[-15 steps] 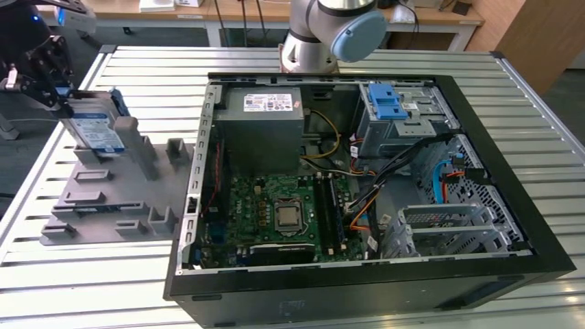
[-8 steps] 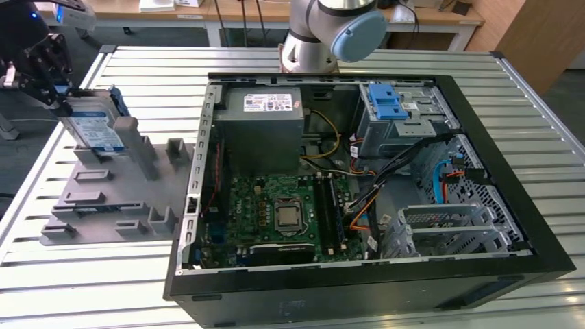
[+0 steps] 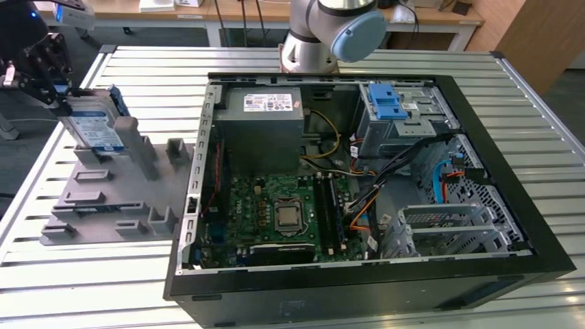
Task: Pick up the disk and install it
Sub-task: 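Pick up the disk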
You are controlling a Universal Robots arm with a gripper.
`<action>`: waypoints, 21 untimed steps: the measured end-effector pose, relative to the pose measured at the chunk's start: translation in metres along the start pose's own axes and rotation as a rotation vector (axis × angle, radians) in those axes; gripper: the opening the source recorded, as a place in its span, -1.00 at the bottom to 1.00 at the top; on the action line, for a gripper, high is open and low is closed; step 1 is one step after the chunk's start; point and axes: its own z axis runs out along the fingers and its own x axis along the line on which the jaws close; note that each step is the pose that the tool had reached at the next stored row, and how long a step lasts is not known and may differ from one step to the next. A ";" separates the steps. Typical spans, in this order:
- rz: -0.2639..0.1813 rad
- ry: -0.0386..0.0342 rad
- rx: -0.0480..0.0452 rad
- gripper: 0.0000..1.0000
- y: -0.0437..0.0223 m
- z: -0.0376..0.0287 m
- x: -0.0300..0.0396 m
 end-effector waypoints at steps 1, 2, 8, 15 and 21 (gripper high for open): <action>0.000 0.0000 0.0001 -0.27 0.0000 0.0000 0.0000; 0.000 0.0000 0.0001 -0.27 0.0000 0.0000 0.0000; 0.000 0.0001 0.0000 -0.27 0.0000 -0.0013 0.0000; 0.000 0.0000 0.0002 -0.27 0.0001 -0.0044 0.0000; 0.000 0.0003 0.0000 -0.27 0.0001 -0.0065 -0.0001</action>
